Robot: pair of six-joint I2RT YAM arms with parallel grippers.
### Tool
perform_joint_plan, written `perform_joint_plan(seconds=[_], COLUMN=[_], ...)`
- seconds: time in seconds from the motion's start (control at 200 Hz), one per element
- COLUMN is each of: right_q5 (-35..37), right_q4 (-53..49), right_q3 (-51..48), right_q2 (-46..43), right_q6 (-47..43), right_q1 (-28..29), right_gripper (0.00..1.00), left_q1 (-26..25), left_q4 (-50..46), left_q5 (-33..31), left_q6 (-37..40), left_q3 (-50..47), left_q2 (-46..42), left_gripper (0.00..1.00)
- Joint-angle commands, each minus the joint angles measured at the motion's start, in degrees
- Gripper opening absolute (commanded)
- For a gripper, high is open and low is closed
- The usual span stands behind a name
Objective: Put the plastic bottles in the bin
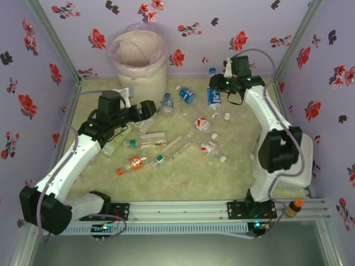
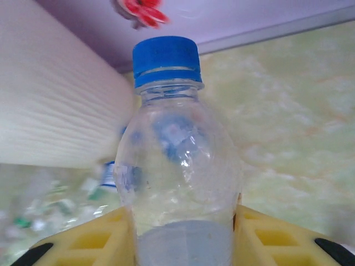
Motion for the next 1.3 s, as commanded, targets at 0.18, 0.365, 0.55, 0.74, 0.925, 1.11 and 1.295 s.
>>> perform_joint_plan(seconds=[0.18, 0.365, 0.55, 0.74, 0.925, 1.11, 1.295], right_q5=[-17.4, -17.6, -19.7, -19.0, -19.2, -15.6, 1.3], right_q4=[31.0, 33.6, 32.3, 31.9, 32.5, 25.5, 3.1], right_q3=[-18.9, -22.1, -21.7, -21.9, -21.3, -19.1, -16.8], right_q2=[-8.9, -11.9, -12.7, -12.9, -12.9, -15.7, -19.5], right_q6=[27.5, 27.3, 25.2, 24.2, 21.4, 15.8, 5.6], right_q1=[4.9, 9.1, 11.0, 11.5, 11.5, 9.8, 8.8], right_gripper=[0.38, 0.38, 0.38, 0.37, 0.51, 0.99, 0.99], left_q1=[-7.2, -10.3, -10.5, -10.6, -10.7, -7.9, -0.6], left_q4=[18.8, 20.1, 19.9, 22.1, 19.8, 12.3, 1.5], left_q5=[10.8, 11.4, 10.0, 9.3, 9.4, 9.4, 8.8], left_q6=[-0.9, 0.4, -0.9, -1.7, -0.6, 4.5, 11.0], left_q3=[2.7, 6.0, 8.8, 8.2, 8.6, 13.9, 25.2], left_q2=[8.1, 15.1, 20.3, 20.7, 19.5, 15.1, 13.2], left_gripper=[1.00, 1.00, 0.95, 0.74, 0.55, 0.50, 0.48])
